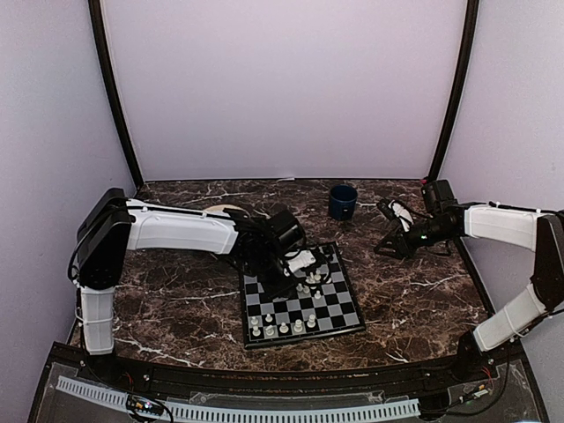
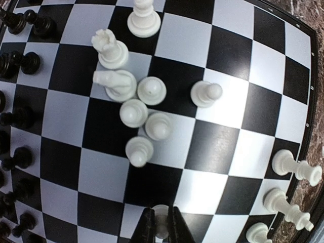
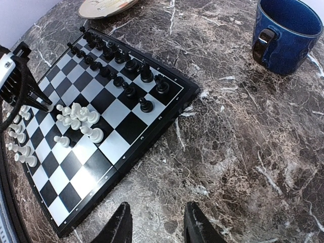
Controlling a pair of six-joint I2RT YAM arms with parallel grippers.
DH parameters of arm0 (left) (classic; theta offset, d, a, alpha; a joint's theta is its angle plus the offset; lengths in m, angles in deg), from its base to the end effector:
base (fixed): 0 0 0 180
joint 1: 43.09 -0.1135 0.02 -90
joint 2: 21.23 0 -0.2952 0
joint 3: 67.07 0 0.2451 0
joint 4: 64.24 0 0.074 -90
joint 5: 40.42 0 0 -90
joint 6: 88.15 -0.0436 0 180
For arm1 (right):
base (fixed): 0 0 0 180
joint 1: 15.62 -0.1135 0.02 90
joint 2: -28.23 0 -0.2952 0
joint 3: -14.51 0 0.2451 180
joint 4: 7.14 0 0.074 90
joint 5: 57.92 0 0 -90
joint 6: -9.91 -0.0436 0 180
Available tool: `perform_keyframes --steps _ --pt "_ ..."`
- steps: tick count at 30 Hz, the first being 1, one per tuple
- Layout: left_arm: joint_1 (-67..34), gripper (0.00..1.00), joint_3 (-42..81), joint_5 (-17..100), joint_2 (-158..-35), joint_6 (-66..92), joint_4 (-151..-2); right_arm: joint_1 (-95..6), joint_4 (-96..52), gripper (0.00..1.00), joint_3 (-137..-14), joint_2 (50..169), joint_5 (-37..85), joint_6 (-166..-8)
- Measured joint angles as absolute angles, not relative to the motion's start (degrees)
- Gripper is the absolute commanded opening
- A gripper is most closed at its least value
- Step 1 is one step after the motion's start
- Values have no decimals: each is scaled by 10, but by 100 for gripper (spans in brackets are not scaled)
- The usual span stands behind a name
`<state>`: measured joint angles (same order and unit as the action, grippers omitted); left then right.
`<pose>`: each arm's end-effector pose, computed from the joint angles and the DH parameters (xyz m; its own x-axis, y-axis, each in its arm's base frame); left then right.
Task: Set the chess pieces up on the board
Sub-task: Pick up the pawn from the chessboard, then place the pawn on c2.
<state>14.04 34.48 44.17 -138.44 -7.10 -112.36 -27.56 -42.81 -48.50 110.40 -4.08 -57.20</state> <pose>0.2369 -0.3742 0.2045 -0.3474 0.8229 -0.4496 0.9241 0.3820 -0.0148 0.2630 0.0819 0.2362 -0.5425 -0.4357 -0.7183 -0.7713 0.5971 0.2203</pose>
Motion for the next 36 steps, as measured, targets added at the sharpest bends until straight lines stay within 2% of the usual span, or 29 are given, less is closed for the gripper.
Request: perform_keyframes --steps 12,19,36 --pt "140 1 277 361 -1309 -72 -1124 -276 -429 36 -485 1106 -41 -572" --pt "143 1 264 325 -1306 -78 -1125 -276 -429 36 -485 1106 -41 -572" --pt "153 2 254 310 -1306 -80 -1128 -276 -432 36 -485 1106 -41 -572"
